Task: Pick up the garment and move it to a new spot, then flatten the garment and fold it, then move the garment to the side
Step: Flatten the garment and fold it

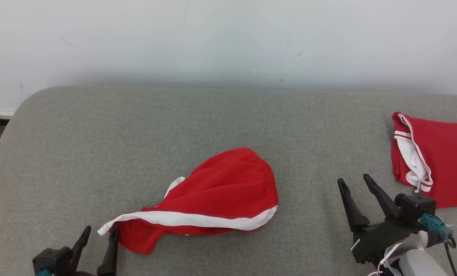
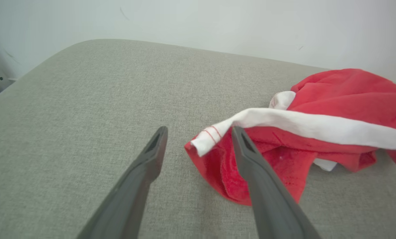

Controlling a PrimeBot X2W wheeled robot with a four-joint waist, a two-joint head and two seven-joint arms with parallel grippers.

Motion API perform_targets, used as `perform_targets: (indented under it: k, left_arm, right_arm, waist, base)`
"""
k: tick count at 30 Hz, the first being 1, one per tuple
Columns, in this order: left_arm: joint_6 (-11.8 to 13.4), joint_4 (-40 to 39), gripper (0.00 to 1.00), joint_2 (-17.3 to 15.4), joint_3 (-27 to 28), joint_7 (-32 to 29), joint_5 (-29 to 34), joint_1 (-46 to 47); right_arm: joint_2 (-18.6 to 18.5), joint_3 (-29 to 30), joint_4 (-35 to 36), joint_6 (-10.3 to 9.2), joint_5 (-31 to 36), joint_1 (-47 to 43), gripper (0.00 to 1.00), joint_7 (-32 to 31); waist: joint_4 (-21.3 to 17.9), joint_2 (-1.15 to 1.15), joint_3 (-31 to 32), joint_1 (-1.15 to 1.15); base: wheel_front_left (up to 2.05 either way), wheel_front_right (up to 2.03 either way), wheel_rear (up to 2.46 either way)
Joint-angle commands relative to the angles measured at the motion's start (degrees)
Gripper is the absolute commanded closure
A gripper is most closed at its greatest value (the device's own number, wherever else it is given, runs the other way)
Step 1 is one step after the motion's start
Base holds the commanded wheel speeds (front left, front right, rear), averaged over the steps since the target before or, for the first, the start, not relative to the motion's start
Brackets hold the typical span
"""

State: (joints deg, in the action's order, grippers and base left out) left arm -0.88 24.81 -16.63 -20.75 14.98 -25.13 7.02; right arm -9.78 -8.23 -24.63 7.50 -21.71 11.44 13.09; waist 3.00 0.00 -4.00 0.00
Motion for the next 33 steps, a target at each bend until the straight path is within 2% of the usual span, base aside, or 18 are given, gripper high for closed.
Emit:
perform_targets:
  k: [1,11,12,14,15,18,24,30,32,33]
  left_arm:
    - [-0.5,0.8,0.0,0.2,0.1,0.3,-0.1,0.1]
    - [-2.6,3.4,0.01,1.4,1.0,0.3,1.4,1.6]
    - [-2.7,3.7,0.23,1.5,0.9,0.3,1.6,1.6]
    - [-3.1,4.2,0.56,1.6,0.7,0.3,1.8,1.5]
    - [-3.2,4.3,0.66,1.6,0.7,0.3,2.0,1.5]
    - [-3.6,4.5,0.8,1.4,0.5,0.3,2.8,1.3]
    - [-3.2,3.6,0.87,0.7,0.4,0.3,4.2,0.7]
    - [-1.4,-1.1,0.82,-0.5,1.4,0.3,6.0,-0.3]
    - [-0.7,-2.6,0.91,-1.0,1.3,0.2,6.6,-1.7]
    - [-0.5,-3.4,0.91,-1.2,1.3,-0.2,6.6,-1.9]
  right_arm:
    - [-0.3,0.1,0.0,-0.03,-0.7,0.5,0.0,0.1]
    - [-0.8,-0.1,-0.4,-0.03,-0.7,0.7,0.0,0.4]
    - [-0.9,-0.1,-0.5,-0.04,-0.7,0.7,0.0,0.4]
    - [-0.9,-0.1,-0.5,-0.04,-0.8,0.5,0.0,0.4]
    - [-0.9,0.0,-0.6,-0.03,-0.8,0.4,0.0,0.5]
    - [-0.8,0.0,-0.7,-0.03,-0.8,0.0,0.0,0.4]
    - [-0.7,-0.1,-0.9,-0.03,-0.9,-0.4,0.0,0.6]
    - [-0.8,0.0,-1.0,-0.03,-1.0,-0.7,0.0,0.6]
    - [-0.8,-0.1,-1.1,-0.03,-1.1,-0.8,0.0,0.7]
    - [-0.7,-0.2,-1.2,-0.03,-1.1,-0.8,0.0,0.7]
  waist:
    - [-0.1,0.0,0.0,0.0]
    - [-0.1,0.0,-0.1,0.0]
    - [-0.1,0.0,-0.1,0.0]
    - [0.1,0.0,0.1,0.0]
    - [0.2,0.0,0.2,0.0]
    - [0.6,0.0,0.5,0.0]
    - [1.5,0.0,1.2,0.0]
    - [2.4,0.0,1.7,0.0]
    - [2.7,0.0,1.9,0.0]
    - [2.8,0.0,1.9,0.0]
  base:
    - [0.0,0.0,0.0]
    - [0.0,0.0,0.0]
    - [0.0,0.0,0.0]
    - [0.0,0.0,0.0]
    - [0.0,0.0,0.0]
    - [0.0,0.0,0.0]
    - [0.0,0.0,0.0]
    - [0.0,0.0,0.0]
    - [0.0,0.0,0.0]
    - [0.0,0.0,0.0]
